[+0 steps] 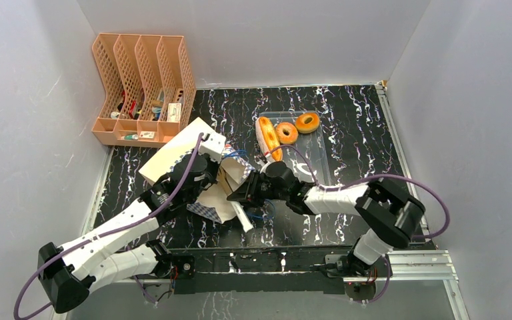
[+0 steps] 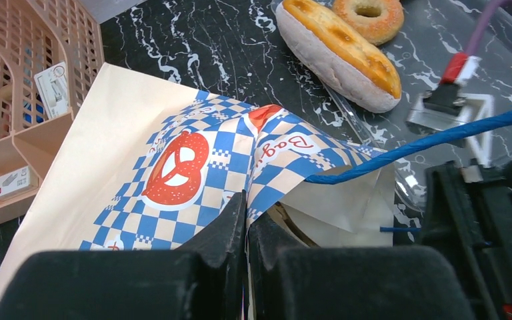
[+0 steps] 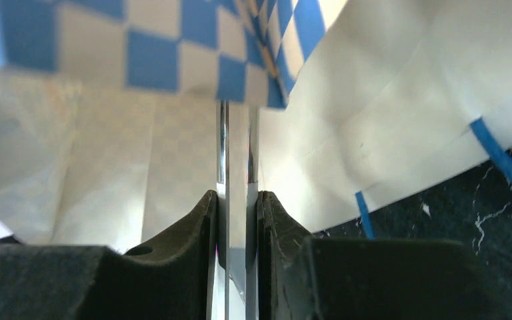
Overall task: Take the fake bread out of the paper bag
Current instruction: Pick up the fake bread from the paper bag.
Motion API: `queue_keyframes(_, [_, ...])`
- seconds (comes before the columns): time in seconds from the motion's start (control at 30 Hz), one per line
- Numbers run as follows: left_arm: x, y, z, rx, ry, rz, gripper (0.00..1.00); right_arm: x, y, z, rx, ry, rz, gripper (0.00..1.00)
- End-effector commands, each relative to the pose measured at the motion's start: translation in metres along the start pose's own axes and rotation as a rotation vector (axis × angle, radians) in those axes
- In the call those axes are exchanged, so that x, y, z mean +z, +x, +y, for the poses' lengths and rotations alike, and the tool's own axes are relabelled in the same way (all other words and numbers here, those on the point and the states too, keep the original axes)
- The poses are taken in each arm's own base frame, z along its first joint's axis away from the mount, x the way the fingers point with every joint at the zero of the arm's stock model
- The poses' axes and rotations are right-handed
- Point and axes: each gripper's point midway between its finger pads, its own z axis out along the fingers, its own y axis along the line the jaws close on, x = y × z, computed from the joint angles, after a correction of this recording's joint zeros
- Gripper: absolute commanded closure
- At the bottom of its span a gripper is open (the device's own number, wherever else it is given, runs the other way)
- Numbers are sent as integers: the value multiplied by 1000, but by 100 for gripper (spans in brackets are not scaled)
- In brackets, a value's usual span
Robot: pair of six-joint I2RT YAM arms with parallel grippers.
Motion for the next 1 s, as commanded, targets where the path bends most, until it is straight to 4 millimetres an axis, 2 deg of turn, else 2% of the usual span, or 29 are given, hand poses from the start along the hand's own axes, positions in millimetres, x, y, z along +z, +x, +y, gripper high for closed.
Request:
queue_keyframes(0.0, [-1,-7,16,-28,-103,6,100,-23,-7,26,-69,-77,-57,100])
queue_keyframes(0.33, [0,-25,51,-87,-358,19,100,-77,11,0,-163,-14,-82,100])
queue_keyframes(0.5, [4,-32,59,-95,-450,45,100,-111,14,-9,-222,26,-132,100])
queue_keyframes(0.7, [4,-29,65,-92,-501,62,100,-154,7,5,-260,23,-239,100])
queue_keyframes(0.97, [0,-17,71,-75,-547,94,100,-194,-11,8,-239,63,-402,100])
